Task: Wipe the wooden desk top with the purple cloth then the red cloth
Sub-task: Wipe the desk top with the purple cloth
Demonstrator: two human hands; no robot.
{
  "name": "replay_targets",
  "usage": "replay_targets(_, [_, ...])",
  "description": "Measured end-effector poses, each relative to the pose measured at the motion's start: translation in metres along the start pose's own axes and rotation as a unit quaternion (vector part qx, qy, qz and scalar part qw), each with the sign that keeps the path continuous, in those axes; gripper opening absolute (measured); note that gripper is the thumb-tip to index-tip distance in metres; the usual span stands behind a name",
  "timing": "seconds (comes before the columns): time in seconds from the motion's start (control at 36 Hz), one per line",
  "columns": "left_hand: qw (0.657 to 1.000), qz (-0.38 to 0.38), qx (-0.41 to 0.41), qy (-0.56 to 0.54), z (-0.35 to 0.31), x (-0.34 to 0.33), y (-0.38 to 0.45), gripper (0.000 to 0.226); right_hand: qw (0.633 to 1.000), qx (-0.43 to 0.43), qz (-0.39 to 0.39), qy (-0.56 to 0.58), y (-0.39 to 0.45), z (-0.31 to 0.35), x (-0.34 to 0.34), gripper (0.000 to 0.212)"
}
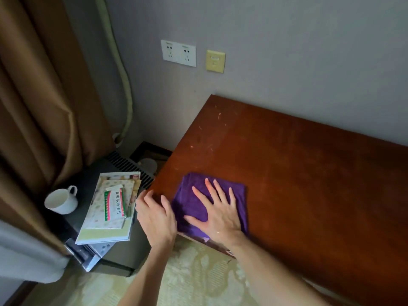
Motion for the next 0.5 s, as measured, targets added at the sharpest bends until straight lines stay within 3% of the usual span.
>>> replay_targets(0.19, [0.997, 0.005, -0.003, 0.077, 0.006, -0.034, 0.038, 0.033, 0.999, -0.042, 0.014, -0.019, 0.095, -0.036, 0.006, 0.087])
replay_targets(0.36, [0.999, -0.026, -0.030, 0.008, 0.020, -0.040, 0.035, 0.033, 0.997, -0.063, 0.031, -0.022, 0.188, -0.090, 0.015, 0.091])
replay_targets(0.5, [0.999, -0.013, -0.046, 0.013, 0.023, -0.037, 0.041, 0.033, 0.996, -0.081, 0.034, -0.006, 0.256, -0.129, 0.025, 0.089])
Point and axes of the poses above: each hand's wrist, its own y-axis towards the middle knuckle, its own x-axis out of the back of the hand, z = x × y, the point moved 3 cm from there along y, towards the middle knuckle, and after that the axes turned 2 degrees about z, right-handed, at the moved point
